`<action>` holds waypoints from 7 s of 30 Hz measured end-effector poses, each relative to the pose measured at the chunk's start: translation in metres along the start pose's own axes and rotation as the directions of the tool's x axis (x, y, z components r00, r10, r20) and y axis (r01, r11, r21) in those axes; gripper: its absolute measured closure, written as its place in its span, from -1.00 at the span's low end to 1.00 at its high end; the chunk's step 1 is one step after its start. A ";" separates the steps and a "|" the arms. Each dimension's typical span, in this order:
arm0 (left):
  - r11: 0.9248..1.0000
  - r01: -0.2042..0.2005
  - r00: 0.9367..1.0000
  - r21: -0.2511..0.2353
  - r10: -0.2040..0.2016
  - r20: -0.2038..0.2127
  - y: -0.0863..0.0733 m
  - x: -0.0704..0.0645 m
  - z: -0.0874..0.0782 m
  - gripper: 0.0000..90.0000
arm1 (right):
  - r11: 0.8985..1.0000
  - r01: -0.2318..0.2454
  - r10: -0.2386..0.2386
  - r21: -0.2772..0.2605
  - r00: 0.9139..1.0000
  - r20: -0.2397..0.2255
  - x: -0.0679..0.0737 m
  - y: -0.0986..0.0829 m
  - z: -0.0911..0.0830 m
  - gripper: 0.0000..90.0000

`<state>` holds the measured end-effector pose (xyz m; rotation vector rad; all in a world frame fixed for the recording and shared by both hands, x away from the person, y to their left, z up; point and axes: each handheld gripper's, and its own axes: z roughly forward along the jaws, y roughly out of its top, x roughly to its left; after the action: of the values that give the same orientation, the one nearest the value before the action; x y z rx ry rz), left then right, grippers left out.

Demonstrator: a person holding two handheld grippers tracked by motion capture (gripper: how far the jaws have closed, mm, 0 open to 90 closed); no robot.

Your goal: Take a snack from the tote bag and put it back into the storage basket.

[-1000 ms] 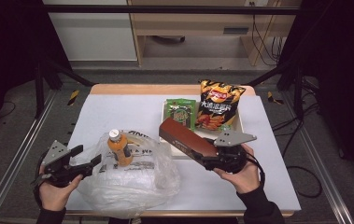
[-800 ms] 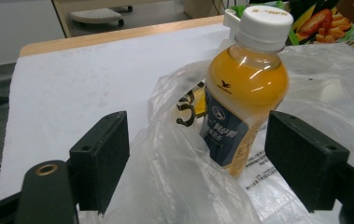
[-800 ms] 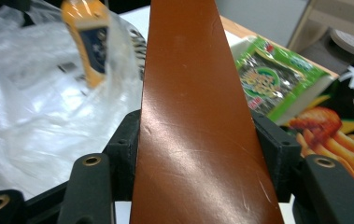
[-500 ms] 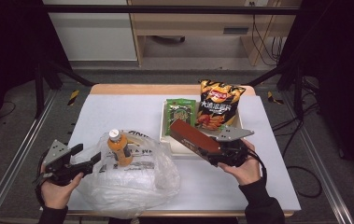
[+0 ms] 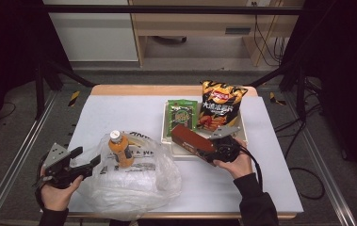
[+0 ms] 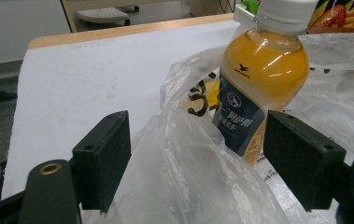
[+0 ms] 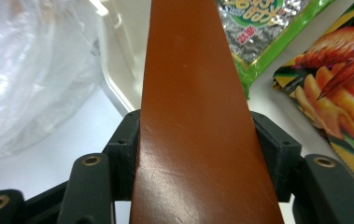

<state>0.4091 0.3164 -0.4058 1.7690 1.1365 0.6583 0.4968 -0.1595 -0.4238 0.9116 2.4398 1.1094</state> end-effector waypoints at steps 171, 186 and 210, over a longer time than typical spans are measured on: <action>0.997 -0.061 0.996 -0.036 0.063 0.056 0.048 -0.049 0.029 -0.50 | 0.945 -0.165 0.216 -0.281 0.962 0.164 0.026 -0.055 -0.055 -0.20; 0.998 -0.044 0.999 0.048 0.042 0.031 0.035 -0.046 0.056 -0.50 | 0.943 -0.176 0.225 -0.284 0.963 0.149 0.027 -0.062 -0.060 -0.12; 0.997 -0.018 0.999 0.080 0.016 0.029 0.031 -0.048 0.076 -0.35 | 0.937 -0.211 0.255 -0.277 0.958 0.134 0.027 -0.062 -0.060 -0.11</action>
<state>0.4621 0.2371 -0.4109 1.8522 1.1444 0.6034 0.4202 -0.2058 -0.4321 1.1773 2.0293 1.3359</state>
